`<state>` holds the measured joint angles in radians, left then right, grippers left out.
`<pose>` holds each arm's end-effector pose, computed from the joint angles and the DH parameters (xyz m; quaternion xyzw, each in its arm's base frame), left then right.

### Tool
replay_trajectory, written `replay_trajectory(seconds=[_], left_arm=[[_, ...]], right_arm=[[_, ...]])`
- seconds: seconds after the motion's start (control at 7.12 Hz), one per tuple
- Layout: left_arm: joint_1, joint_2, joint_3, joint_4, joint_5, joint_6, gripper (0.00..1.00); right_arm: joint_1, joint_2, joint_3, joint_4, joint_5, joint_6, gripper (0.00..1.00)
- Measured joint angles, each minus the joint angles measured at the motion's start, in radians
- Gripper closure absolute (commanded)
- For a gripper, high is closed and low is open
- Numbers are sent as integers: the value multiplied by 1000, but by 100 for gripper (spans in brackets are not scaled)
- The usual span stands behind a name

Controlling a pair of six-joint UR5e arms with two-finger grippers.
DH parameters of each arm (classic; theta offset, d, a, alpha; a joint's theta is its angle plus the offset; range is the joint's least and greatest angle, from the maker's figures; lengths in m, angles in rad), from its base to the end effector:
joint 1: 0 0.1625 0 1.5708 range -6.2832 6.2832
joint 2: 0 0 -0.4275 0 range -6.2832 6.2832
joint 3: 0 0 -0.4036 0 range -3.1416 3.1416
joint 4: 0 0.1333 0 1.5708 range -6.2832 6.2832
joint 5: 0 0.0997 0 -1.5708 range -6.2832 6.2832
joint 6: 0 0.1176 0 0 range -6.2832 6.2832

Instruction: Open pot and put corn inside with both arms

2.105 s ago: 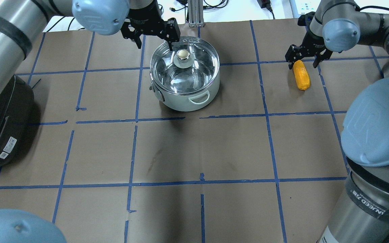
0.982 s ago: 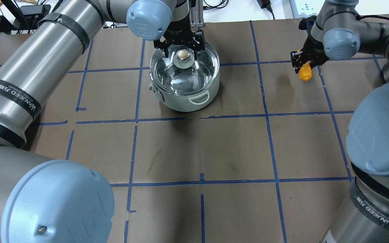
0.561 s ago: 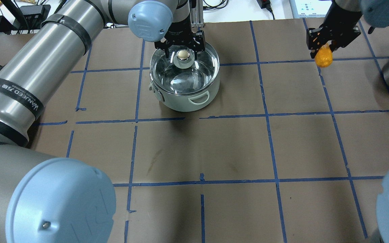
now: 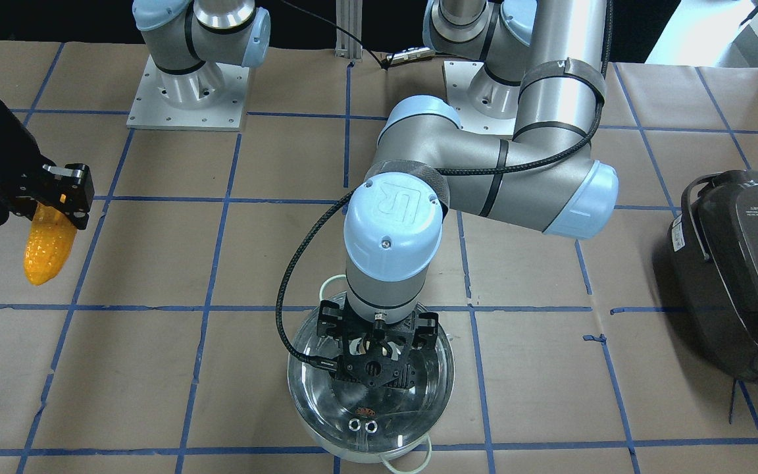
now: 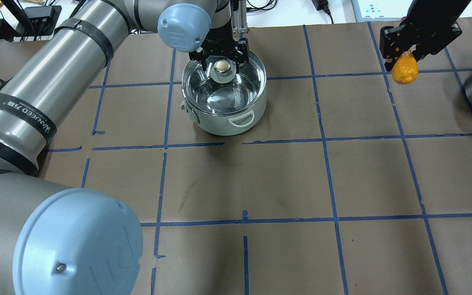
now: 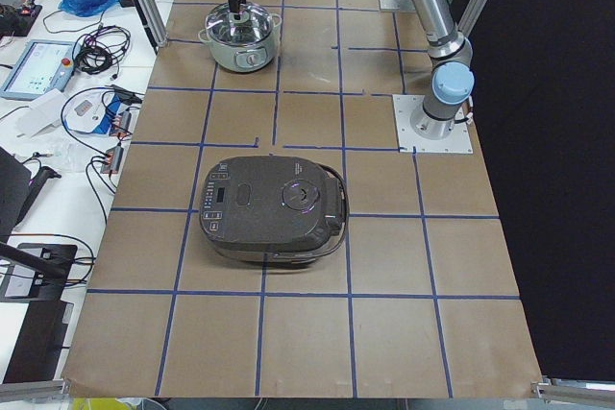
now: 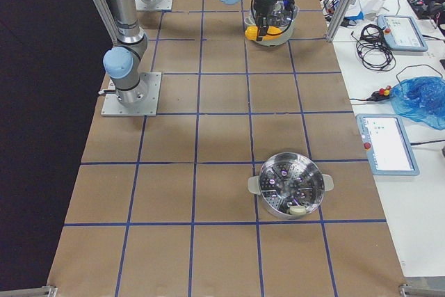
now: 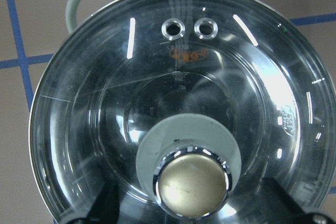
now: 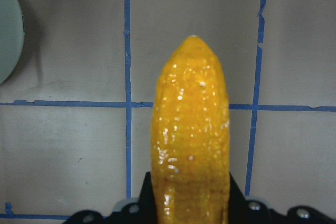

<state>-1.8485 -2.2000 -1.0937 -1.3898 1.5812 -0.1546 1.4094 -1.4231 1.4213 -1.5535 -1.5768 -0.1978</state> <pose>-0.3336 -0.6885 0.3323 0.0614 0.9980 -0.0152 0.0020 0.0402 -0.5783 0.4669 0.0182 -0.9998 -0.0082 0.0016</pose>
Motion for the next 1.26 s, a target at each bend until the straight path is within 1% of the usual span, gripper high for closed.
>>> replay_trajectory(seconds=[0.14, 0.28, 0.56, 0.84, 0.98, 1.12, 1.26], left_arm=[[0, -3, 0, 4, 0, 1, 87], [0, -4, 0, 6, -1, 1, 95], [0, 0, 1, 8, -1, 2, 95], [1, 47, 2, -4, 1, 3, 95], [6, 88, 5, -40, 4, 8, 95], [28, 130, 10, -96, 6, 24, 95], [73, 167, 7, -146, 5, 59, 95]], right_arm=[[0, 0, 3, 2, 1, -4, 90], [0, 0, 6, 2, 1, -7, 90], [-2, 0, 7, 3, 0, -10, 90], [-1, 1, -2, -5, 3, -2, 91], [1, 13, -25, -13, 18, 16, 91], [18, 44, -68, -16, 47, 43, 91], [62, 87, -130, -16, 64, 68, 91]])
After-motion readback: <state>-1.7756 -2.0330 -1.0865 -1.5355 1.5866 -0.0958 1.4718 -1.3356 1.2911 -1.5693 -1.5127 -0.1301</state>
